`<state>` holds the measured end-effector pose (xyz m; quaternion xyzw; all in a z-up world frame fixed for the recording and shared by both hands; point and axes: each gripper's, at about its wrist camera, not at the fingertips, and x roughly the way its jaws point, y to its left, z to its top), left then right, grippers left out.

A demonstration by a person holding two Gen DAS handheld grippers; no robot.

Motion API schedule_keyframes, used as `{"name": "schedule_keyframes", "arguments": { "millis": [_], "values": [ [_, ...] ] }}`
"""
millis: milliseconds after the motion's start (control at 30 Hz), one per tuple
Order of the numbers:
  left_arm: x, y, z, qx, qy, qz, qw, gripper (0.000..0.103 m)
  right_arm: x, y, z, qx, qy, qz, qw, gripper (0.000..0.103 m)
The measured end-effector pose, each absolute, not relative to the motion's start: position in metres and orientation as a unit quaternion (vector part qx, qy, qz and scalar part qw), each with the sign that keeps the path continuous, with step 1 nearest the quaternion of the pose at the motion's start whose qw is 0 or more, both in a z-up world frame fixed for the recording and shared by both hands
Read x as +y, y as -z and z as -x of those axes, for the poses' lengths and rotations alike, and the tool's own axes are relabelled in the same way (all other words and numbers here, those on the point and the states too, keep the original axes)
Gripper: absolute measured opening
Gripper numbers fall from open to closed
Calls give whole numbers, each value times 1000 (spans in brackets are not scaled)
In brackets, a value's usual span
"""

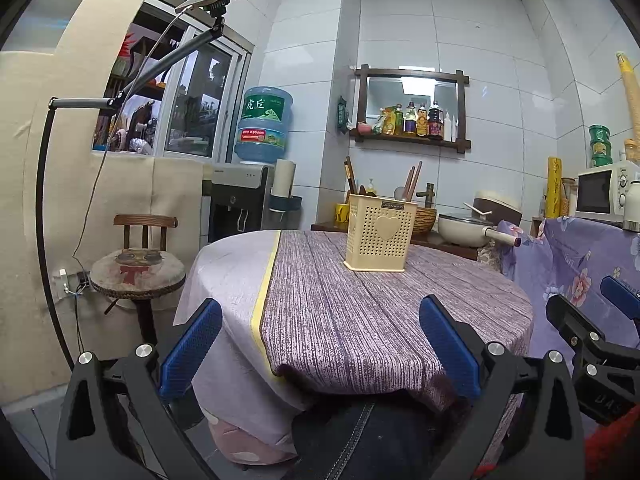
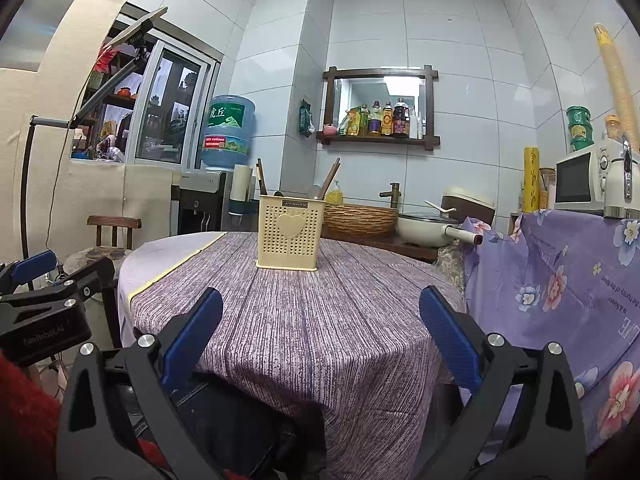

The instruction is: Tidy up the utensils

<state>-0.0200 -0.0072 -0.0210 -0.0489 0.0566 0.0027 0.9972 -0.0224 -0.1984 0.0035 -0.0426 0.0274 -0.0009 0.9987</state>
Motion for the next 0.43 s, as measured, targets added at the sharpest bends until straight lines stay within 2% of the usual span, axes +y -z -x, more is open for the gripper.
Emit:
{"name": "schedule_keyframes", "arguments": {
  "millis": [433],
  "values": [
    [-7, 21, 20, 58, -2, 49, 997, 98, -198, -3, 22, 28, 1, 42, 999, 97]
  ]
}}
